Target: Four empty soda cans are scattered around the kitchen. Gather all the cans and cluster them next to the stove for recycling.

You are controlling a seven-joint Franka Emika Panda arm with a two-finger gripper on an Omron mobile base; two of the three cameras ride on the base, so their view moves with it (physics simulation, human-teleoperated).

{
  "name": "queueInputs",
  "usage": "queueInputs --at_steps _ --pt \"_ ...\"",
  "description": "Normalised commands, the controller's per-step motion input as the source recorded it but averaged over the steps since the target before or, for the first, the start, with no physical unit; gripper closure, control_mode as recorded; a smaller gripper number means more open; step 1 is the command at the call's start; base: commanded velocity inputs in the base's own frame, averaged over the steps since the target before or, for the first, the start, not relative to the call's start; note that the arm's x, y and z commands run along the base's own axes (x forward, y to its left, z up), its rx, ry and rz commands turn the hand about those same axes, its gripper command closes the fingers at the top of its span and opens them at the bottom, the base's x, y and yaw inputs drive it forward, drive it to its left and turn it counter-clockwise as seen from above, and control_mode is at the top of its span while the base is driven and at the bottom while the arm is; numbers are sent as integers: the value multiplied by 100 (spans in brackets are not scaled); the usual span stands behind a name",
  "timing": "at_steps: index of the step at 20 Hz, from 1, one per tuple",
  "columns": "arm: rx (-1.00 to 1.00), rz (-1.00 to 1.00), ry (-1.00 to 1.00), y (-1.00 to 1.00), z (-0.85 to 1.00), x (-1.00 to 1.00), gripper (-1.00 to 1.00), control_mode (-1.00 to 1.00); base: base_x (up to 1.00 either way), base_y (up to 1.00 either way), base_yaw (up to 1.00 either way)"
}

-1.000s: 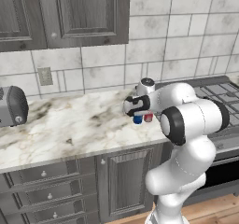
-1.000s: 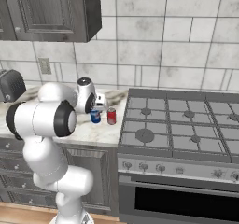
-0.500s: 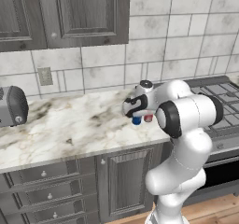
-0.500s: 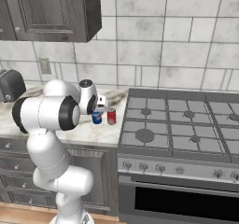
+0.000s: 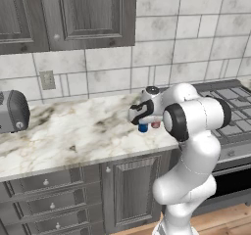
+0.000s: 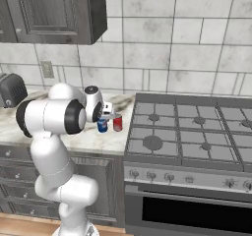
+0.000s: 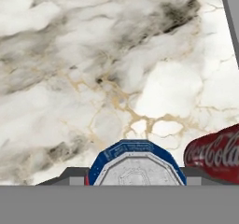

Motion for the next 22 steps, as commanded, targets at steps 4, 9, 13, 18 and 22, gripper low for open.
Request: queueInputs --at_steps 4,9,13,18,22 --pt "0 0 -2 0 -12 14 100 -100 0 0 0" --pt "0 0 0 1 -17 5 -100 -100 0 0 0" --pt "0 0 0 2 -5 0 -100 -100 0 0 0" --pt "0 0 -7 0 0 -7 -100 -100 0 0 0" --pt "0 0 -10 0 0 -10 -100 -100 0 0 0"
